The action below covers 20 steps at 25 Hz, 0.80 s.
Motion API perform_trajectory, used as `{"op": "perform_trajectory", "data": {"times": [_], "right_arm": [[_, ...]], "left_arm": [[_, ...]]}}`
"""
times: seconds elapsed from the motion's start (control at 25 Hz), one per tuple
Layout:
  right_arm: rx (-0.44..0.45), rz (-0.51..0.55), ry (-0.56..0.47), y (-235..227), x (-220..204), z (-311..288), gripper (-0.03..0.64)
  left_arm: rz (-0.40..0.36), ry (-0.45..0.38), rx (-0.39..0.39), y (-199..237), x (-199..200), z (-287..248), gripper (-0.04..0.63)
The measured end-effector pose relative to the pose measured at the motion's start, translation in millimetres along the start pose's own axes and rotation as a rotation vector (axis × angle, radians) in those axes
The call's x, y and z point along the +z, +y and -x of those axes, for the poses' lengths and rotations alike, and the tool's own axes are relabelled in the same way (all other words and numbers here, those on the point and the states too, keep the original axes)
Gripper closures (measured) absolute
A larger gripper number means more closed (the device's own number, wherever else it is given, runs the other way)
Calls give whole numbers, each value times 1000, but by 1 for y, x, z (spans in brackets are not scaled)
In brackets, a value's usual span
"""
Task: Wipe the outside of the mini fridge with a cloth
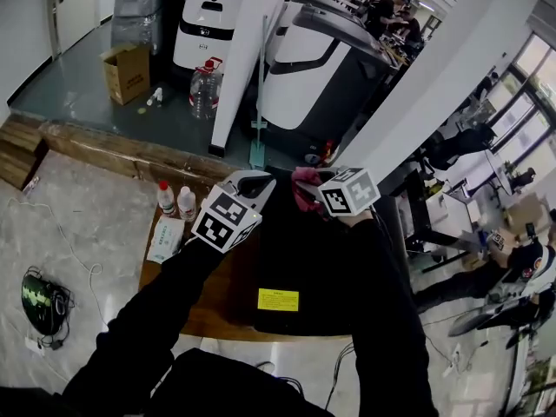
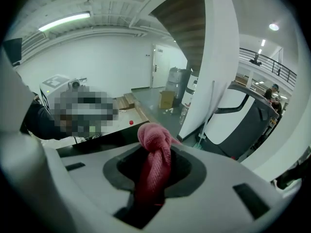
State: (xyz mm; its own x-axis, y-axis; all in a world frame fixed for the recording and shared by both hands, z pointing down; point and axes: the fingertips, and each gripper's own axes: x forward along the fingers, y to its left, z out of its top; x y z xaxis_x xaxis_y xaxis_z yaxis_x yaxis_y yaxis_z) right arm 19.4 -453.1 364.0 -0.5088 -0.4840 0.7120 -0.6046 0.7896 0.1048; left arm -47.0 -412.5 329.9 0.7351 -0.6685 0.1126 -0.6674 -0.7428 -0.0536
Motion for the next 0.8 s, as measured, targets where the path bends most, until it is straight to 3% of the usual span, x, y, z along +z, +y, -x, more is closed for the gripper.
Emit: {"op": "perform_trajectory", "data": {"times": [0.52,0.8], "right_arm": [[177,125,23,74,-24,32,511],[280,237,24,141,-51,63,511]], "left_arm": [[18,42,45,-58,-3,44,589],[21,68,143,-99,-3,81,589]]}}
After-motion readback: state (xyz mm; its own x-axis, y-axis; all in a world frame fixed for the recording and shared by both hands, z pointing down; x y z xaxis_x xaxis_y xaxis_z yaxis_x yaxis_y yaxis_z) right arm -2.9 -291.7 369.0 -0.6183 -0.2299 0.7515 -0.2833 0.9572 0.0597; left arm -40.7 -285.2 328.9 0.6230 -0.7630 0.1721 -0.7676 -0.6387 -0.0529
